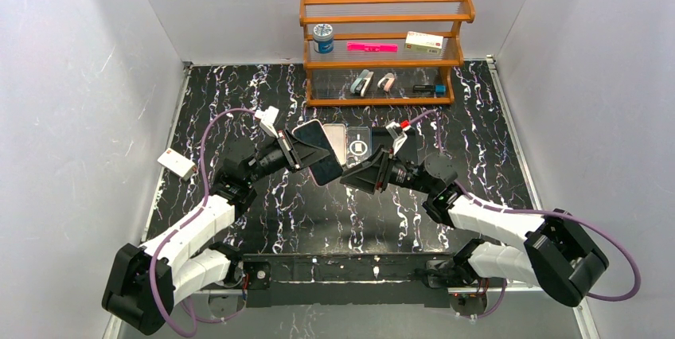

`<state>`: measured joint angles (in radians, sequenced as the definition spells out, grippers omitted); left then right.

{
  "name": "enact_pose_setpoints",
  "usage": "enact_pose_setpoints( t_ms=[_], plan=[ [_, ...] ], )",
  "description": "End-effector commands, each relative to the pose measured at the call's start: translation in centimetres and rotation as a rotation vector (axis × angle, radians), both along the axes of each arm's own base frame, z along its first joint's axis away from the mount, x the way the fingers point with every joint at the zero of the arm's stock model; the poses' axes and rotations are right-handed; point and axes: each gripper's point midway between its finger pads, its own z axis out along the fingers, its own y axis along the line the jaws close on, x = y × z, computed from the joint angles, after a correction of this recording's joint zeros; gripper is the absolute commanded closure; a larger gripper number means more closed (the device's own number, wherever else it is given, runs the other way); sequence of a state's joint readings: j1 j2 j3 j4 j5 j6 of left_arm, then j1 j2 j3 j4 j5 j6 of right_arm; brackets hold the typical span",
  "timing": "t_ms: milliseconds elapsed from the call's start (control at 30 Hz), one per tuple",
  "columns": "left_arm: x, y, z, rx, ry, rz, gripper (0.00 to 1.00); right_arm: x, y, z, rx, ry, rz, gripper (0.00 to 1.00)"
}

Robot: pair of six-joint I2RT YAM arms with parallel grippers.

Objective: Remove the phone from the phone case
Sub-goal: Remove the phone case from the phone.

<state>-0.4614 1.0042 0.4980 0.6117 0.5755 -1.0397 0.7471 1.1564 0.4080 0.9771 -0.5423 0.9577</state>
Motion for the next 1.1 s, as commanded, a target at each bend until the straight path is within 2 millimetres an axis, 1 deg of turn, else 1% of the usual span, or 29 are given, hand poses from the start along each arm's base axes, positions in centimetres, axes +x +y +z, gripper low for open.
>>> enact_pose_setpoints(
  t_ms=[0, 367, 567, 867, 1067],
  plan=[
    [-0.98, -0.14, 4.10, -0.080, -0.124, -0.030, 1.00, 0.77, -0.36, 0.41, 0.002, -0.033, -0.058, 0.37],
    [-1.23, -0.20, 4.51, -0.086, -0.130, -0.044, 1.00, 0.78, -0.09, 0.32, 0.016, -0.021, -0.044, 0.38],
    [-1.01, -0.15, 4.48, -0.085, -0.131, -0.032, 1.00, 1.30, -0.45, 0.04, 0.006, -0.011, -0.090, 0.38],
    [-1.10, -0.13, 4.61, -0.086, -0.137, -0.035, 1.00, 1.16, -0.45, 0.35, 0.015, -0.014, -0.082, 0.38],
    [-1.08, -0.04, 4.48, -0.087, -0.133, -0.027, 1.00, 1.45, -0.68, 0.03, 0.012, 0.003, -0.109, 0.38]
  ],
)
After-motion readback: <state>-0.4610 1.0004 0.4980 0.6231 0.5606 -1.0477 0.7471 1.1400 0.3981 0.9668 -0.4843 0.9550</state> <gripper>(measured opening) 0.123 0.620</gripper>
